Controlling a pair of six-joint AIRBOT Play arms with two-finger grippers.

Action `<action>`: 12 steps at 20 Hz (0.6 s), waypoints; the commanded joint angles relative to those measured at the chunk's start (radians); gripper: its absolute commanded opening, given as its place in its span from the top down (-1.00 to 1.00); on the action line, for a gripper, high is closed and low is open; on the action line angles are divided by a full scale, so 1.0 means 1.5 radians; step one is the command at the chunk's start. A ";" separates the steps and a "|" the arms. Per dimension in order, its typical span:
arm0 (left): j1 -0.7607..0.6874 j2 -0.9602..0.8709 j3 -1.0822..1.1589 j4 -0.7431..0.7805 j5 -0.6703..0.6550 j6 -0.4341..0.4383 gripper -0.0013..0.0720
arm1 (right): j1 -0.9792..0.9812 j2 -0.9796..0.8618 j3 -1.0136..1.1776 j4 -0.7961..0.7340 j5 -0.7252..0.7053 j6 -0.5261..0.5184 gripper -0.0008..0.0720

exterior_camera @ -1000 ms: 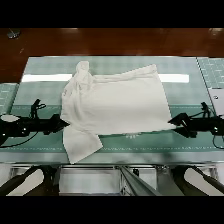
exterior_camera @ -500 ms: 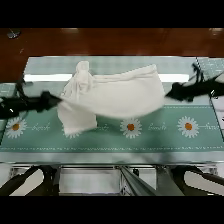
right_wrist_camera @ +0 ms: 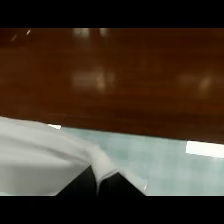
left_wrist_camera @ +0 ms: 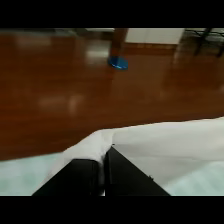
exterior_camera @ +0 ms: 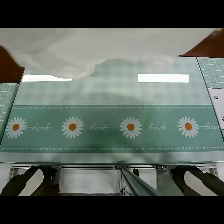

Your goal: Fold the shirts.

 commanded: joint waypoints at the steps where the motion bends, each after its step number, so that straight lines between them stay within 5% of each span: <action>1: 0.000 0.086 0.080 0.144 -0.050 -0.023 0.88 | 0.001 0.123 0.045 -0.067 0.030 0.016 0.93; 7: -0.175 0.199 0.076 0.374 -0.103 -0.068 0.88 | 0.001 0.221 0.043 -0.091 0.139 0.039 0.93; 12: -0.232 0.190 -0.053 0.390 -0.150 -0.083 0.88 | 0.001 0.225 -0.127 -0.072 0.188 0.042 0.93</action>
